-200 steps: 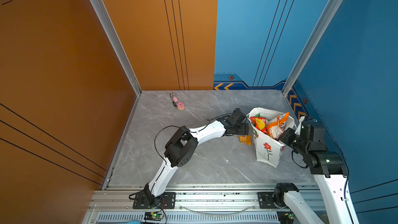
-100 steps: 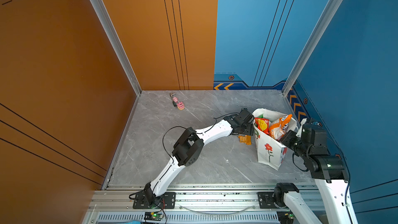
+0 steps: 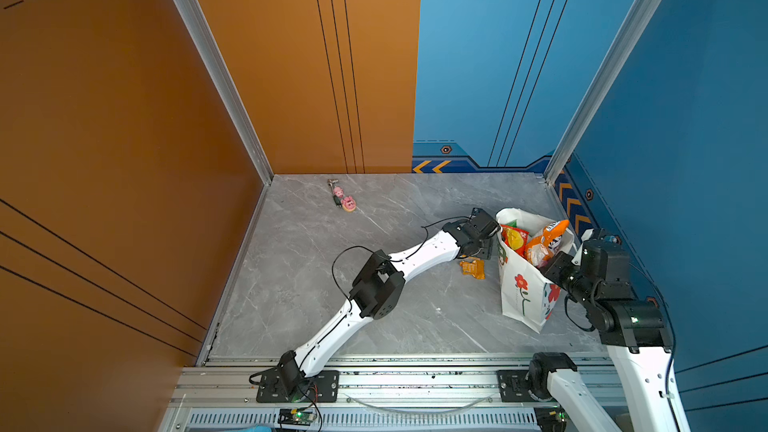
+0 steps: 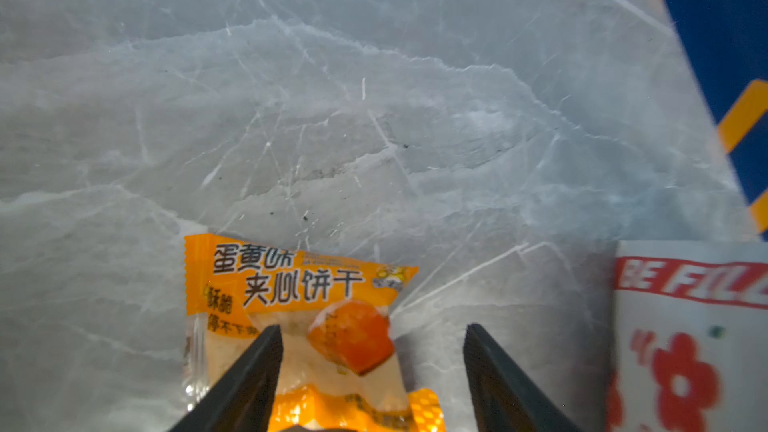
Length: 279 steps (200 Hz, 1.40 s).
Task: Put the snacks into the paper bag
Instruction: 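Move the left gripper down over the orange biscuit packet, then grasp the orange biscuit packet with the left gripper and lift it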
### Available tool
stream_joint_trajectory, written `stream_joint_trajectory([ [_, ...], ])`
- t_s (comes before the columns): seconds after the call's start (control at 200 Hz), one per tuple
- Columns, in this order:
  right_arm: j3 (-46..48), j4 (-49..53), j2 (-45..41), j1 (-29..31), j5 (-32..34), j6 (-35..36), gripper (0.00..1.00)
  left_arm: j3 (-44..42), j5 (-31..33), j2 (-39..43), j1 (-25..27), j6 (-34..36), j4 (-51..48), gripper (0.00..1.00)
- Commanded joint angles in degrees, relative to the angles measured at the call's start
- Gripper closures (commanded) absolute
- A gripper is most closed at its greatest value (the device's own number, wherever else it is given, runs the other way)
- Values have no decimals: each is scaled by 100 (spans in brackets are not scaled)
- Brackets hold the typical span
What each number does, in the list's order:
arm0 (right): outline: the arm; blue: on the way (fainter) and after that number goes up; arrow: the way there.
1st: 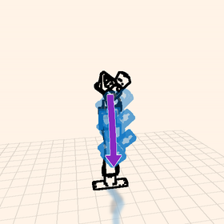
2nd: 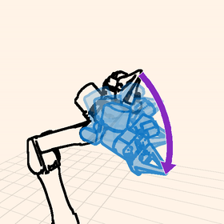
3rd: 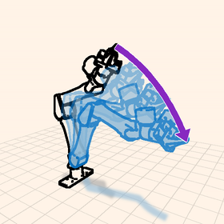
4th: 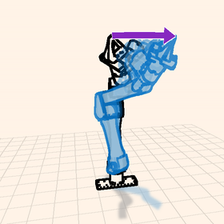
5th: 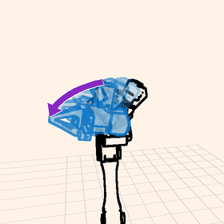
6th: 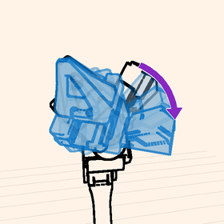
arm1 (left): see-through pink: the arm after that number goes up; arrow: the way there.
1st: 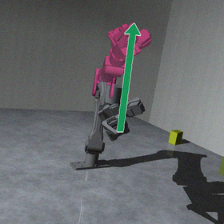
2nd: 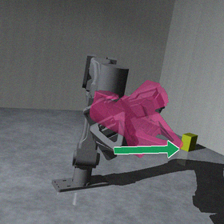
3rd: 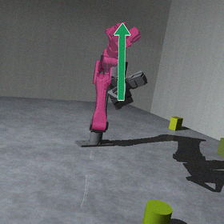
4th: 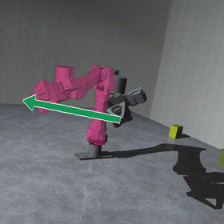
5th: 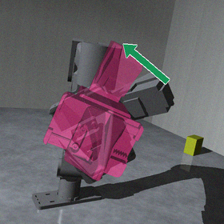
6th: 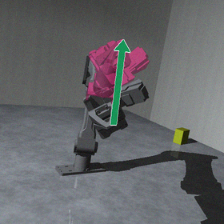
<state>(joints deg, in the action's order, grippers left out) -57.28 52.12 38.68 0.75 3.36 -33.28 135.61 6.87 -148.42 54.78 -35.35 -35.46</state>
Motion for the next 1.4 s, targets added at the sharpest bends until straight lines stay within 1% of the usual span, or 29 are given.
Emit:
stream_joint_trajectory([
  [0.0, -181, -696, -133, 52, 156, 118, 100, 124, 274, -286, 64, 87, -532, 35],
  [0.11, -188, -715, -115, 48, 115, 103, 100, 68, 411, -341, 54, 81, -662, 47],
  [0.21, -196, -721, -103, 48, 103, 93, 100, -147, 511, -285, 24, 47, -664, 57],
  [0.4, -198, -721, -96, 48, 68, 85, 100, -516, 497, -122, -105, -103, -642, 78],
  [0.561, -175, -729, -106, 48, 85, 76, 100, -747, 638, 47, -133, -33, -562, 86],
  [0.701, -168, -741, -97, 52, 75, 76, 100, -1179, 538, 271, -229, -157, -303, 94],
  [0.961, -146, -747, -97, 39, 86, 85, 100, -2398, 436, 961, -416, -354, 542, 100],
  [1.392, -136, -765, -84, 39, 50, 77, 100, -3745, 356, 1701, -616, -569, 1372, 100],
])
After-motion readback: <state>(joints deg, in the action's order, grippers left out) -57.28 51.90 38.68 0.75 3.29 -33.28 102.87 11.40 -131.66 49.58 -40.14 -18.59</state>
